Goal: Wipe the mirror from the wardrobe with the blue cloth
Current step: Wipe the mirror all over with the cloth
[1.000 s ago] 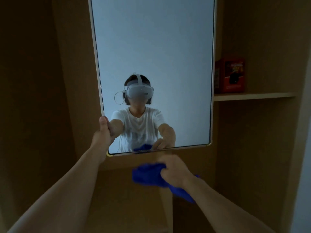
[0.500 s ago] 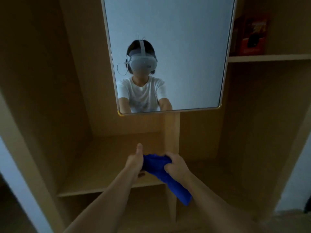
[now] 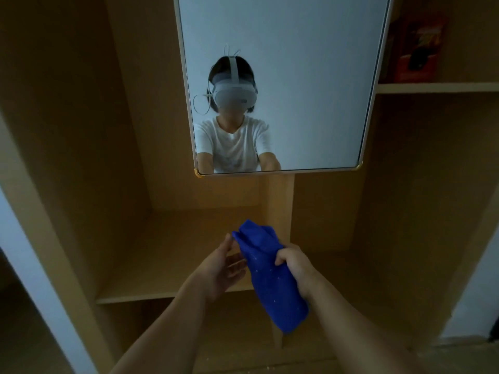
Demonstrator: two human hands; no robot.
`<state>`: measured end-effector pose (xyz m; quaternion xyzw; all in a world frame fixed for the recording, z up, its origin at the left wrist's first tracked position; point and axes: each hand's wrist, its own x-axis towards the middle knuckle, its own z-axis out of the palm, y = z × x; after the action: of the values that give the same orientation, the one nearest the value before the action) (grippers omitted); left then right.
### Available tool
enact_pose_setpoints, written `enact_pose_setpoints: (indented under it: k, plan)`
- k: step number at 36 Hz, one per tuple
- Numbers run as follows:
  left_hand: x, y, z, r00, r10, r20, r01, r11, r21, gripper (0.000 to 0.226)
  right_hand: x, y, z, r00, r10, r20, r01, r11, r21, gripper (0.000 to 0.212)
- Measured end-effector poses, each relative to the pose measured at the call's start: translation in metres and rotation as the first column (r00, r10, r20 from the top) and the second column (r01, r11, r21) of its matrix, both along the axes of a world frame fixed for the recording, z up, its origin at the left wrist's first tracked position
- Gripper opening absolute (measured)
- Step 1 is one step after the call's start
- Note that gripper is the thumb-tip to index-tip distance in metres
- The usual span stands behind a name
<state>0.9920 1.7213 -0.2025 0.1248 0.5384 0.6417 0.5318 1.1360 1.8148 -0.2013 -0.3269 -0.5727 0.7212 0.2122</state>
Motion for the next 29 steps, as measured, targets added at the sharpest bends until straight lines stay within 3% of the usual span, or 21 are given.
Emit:
enact_pose_setpoints:
  k: [2,4,9,12,14,17,20,23,26,29]
  plan:
    - [0.006,0.002,-0.007,0.995,-0.103,-0.014,0.103,0.994,0.020,0.048,0.001,0.000,0.001,0.999,0.012,-0.042,-0.017,0.993,-0.116,0.028]
    - [0.011,0.006,-0.010,0.986,-0.150,0.068,0.144,0.986,0.082,0.052,0.001,-0.002,0.001,0.998,0.036,-0.059,-0.047,0.979,-0.196,0.029]
    - [0.018,0.012,-0.003,0.966,-0.139,0.217,0.111,0.984,0.136,0.048,0.001,-0.004,-0.005,0.999,-0.029,-0.033,0.021,0.976,-0.219,0.033]
    - [0.013,0.011,0.004,0.985,-0.138,0.102,0.116,0.974,0.194,0.035,0.002,0.003,-0.007,0.995,-0.100,-0.006,0.098,0.984,-0.151,0.034]
    - [0.010,0.010,0.010,0.988,-0.151,-0.035,0.155,0.971,0.182,0.015,0.004,0.008,-0.008,0.994,-0.104,0.044,0.107,0.992,-0.067,0.032]
    - [0.007,0.010,0.019,0.966,-0.158,-0.203,0.182,0.978,0.104,0.024,0.006,0.013,-0.010,0.991,-0.094,0.098,0.094,0.996,0.004,0.029]
    - [0.007,0.006,0.023,0.964,-0.198,-0.176,0.219,0.970,0.106,0.013,0.006,0.015,-0.011,0.989,-0.112,0.092,0.109,0.993,0.037,0.029]
    - [0.005,0.008,0.022,0.953,-0.145,-0.265,0.158,0.987,0.027,0.038,0.007,0.015,-0.011,0.990,-0.137,0.040,0.136,0.990,0.041,0.034]
    - [0.009,0.015,0.019,0.895,-0.015,-0.445,-0.017,0.997,-0.069,0.025,0.005,0.012,-0.014,0.989,-0.147,0.008,0.146,0.987,0.064,0.039]
    - [0.011,0.017,0.015,0.843,-0.077,-0.532,-0.010,0.987,-0.158,0.013,0.002,0.009,-0.021,0.983,-0.167,-0.069,0.168,0.986,0.011,0.043]
